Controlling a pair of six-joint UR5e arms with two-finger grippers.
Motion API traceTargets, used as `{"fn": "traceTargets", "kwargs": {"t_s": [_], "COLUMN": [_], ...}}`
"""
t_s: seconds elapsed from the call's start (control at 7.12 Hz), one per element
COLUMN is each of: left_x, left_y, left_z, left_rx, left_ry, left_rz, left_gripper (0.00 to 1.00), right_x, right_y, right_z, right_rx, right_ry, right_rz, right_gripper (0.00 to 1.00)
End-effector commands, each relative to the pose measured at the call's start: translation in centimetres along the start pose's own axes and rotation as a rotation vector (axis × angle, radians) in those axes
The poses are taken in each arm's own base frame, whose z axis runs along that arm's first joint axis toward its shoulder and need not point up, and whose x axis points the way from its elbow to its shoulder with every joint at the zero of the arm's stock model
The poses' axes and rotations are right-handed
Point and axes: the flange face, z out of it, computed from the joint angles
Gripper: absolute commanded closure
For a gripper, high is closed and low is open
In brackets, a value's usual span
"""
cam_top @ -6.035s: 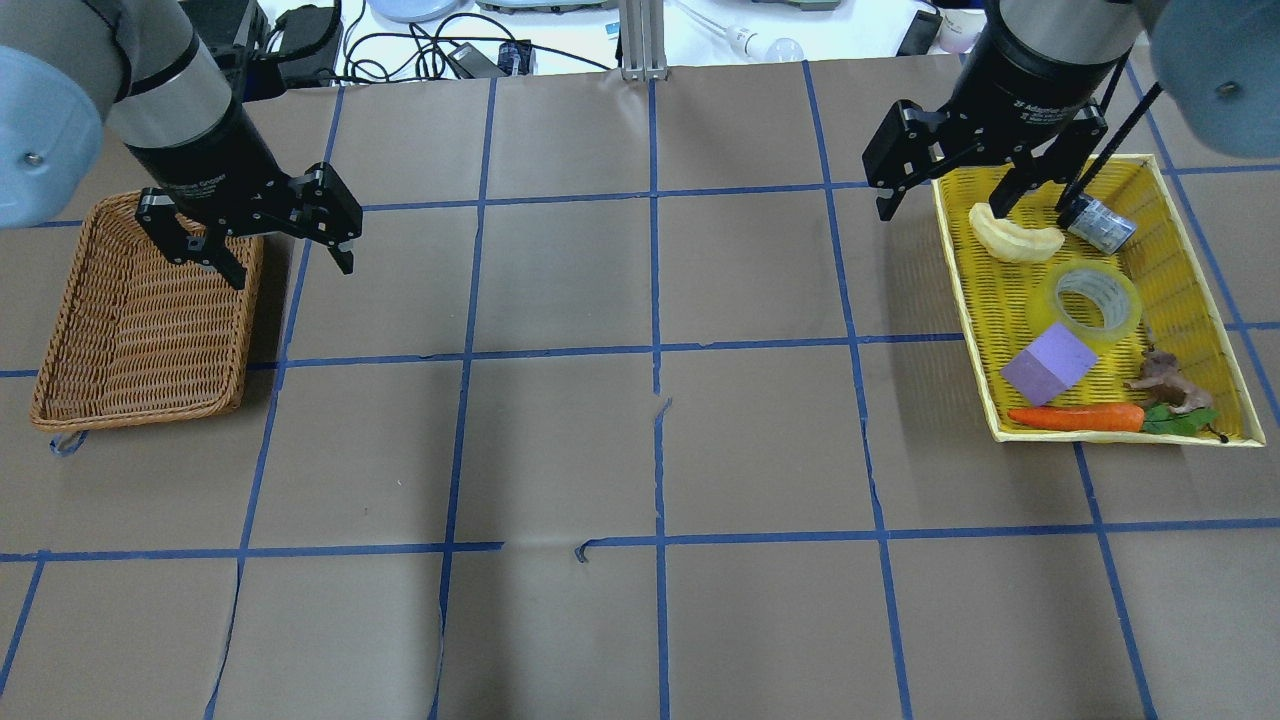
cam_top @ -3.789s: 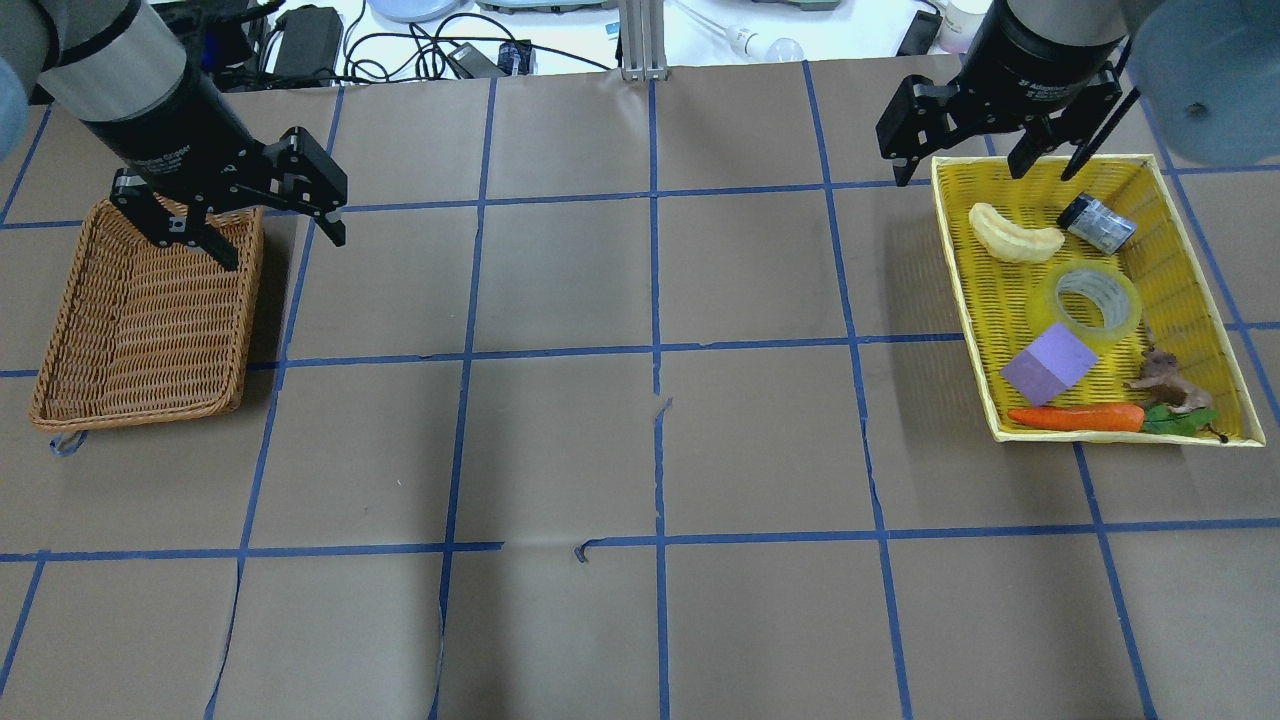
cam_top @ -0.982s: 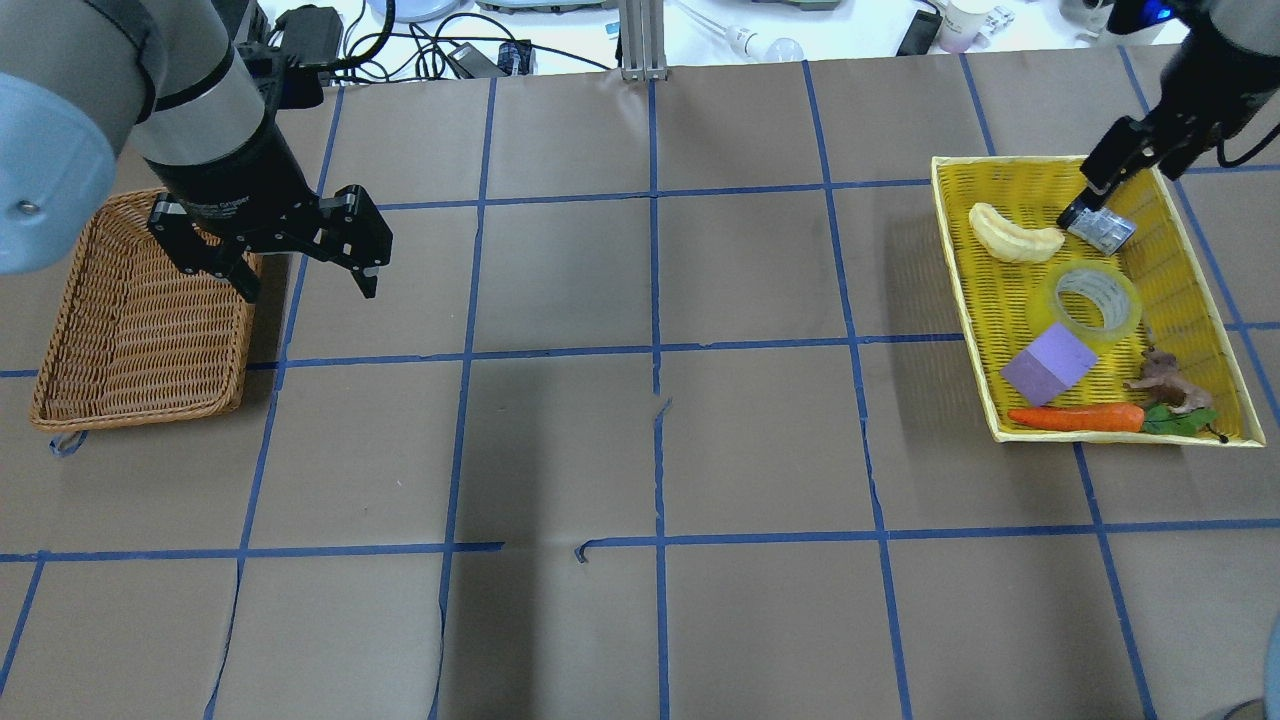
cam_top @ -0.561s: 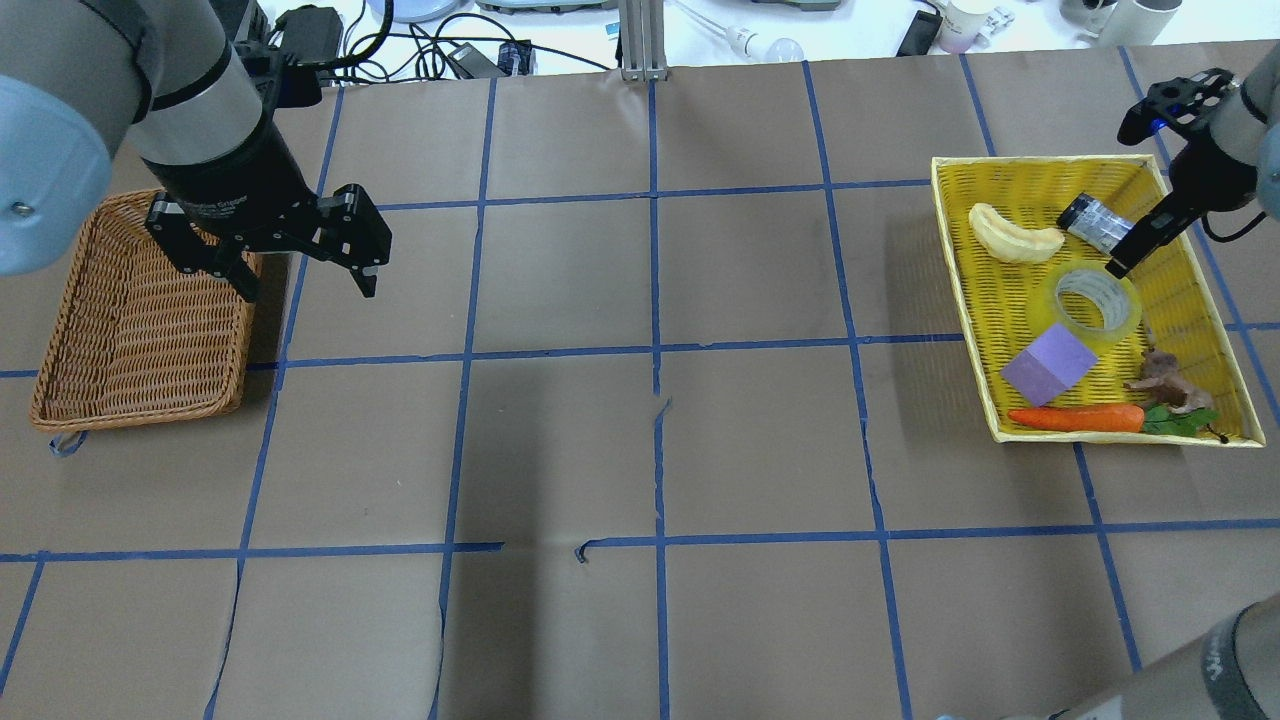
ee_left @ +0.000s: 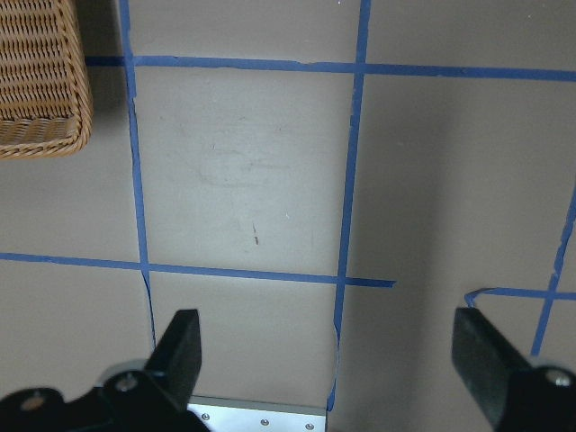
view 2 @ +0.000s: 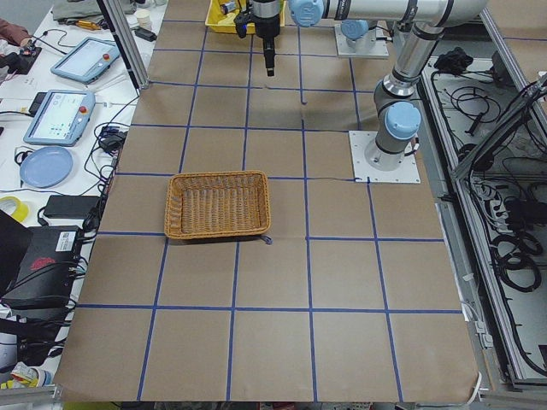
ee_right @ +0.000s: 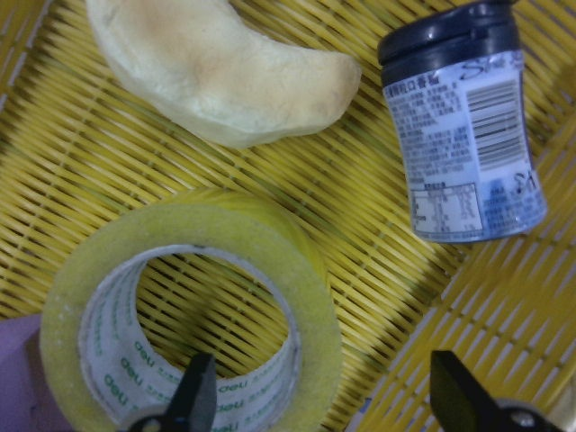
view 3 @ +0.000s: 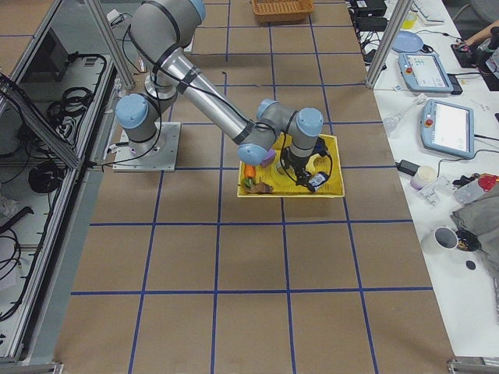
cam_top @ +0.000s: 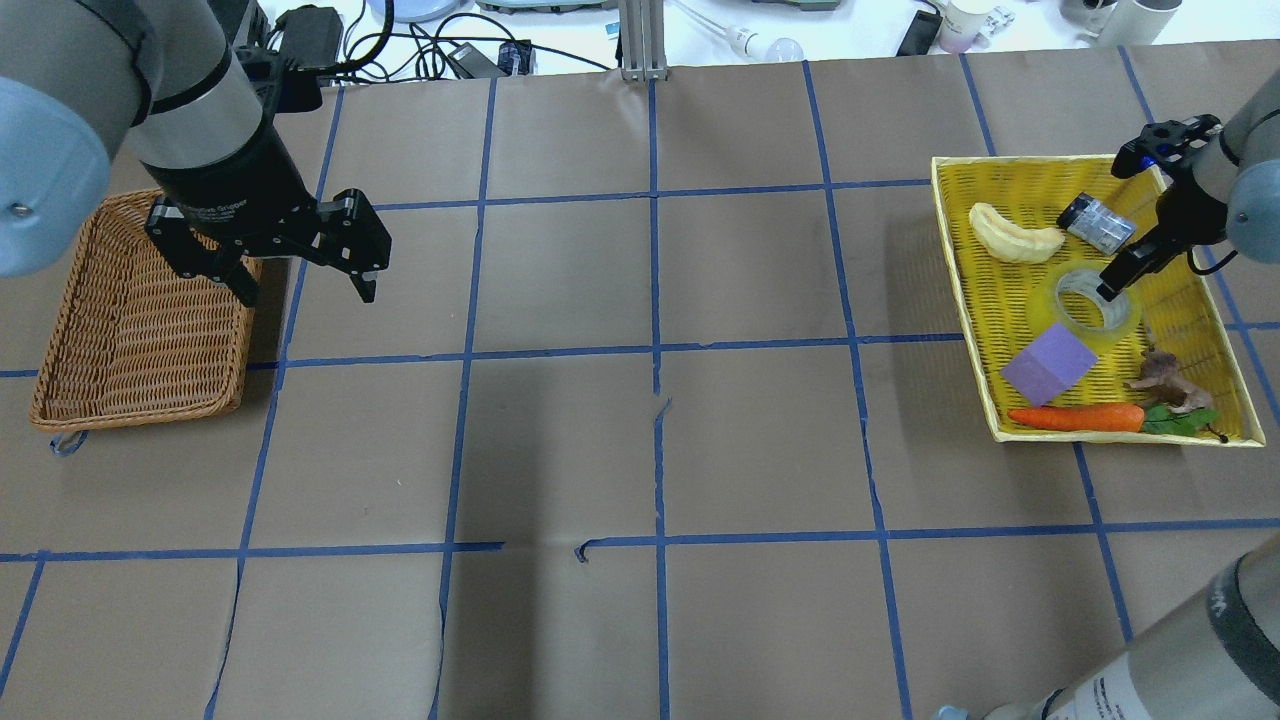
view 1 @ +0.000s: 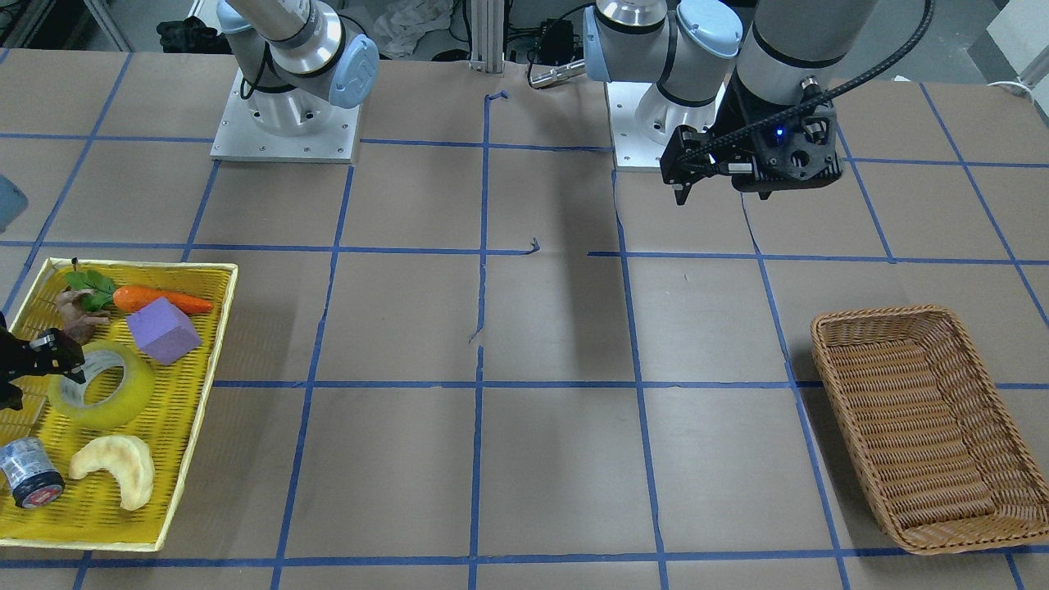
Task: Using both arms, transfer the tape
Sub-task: 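Lower the right gripper into the yellow basket onto the yellow tape roll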
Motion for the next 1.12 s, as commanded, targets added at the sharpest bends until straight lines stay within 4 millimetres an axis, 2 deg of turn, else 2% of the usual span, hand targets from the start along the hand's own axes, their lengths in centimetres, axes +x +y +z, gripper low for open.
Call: {"fn": "traceTargets", "kwargs": {"t_s": [0.0, 0.14, 0.28, 0.42, 0.56, 0.7, 0.84, 0.98], "left_x": [-0.1, -0.1, 0.0, -0.1, -0.1, -0.1, -0.1, -0.3], "left_y": [0.4, 0.6, 0.6, 0.7, 0.7, 0.6, 0.6, 0.3], "left_z": [0.7, 0.9, 1.1, 1.0, 1.0, 1.1, 1.2, 1.4], "left_rx": [-0.006, -0.01, -0.016, -0.013, -0.015, -0.016, -0.018, -0.023], "left_ry": [-0.004, -0.007, -0.004, -0.008, -0.009, -0.009, -0.009, -0.009], "left_rz": [0.002, 0.004, 0.008, 0.014, 0.014, 0.014, 0.014, 0.01], "left_gripper": [0.0, 0.0, 0.0, 0.0, 0.0, 0.0, 0.0, 0.0], "right_x": [0.0, 0.0, 0.0, 0.2, 0.3, 0.9, 0.7, -0.5], "right_y": [0.1, 0.1, 0.1, 0.0, -0.1, -0.5, -1.0, -2.1], "right_z": [0.6, 0.7, 0.6, 0.4, -0.8, -2.8, -5.6, -8.9], "right_rx": [-0.007, -0.009, -0.007, -0.006, 0.0, 0.015, 0.013, 0.013], "right_ry": [-0.004, -0.006, -0.004, -0.001, 0.013, 0.047, 0.05, 0.032], "right_rz": [0.012, 0.015, 0.029, 0.033, 0.035, 0.045, 0.08, 0.138], "right_gripper": [0.55, 0.81, 0.97, 1.0, 1.0, 1.0, 1.0, 1.0]}}
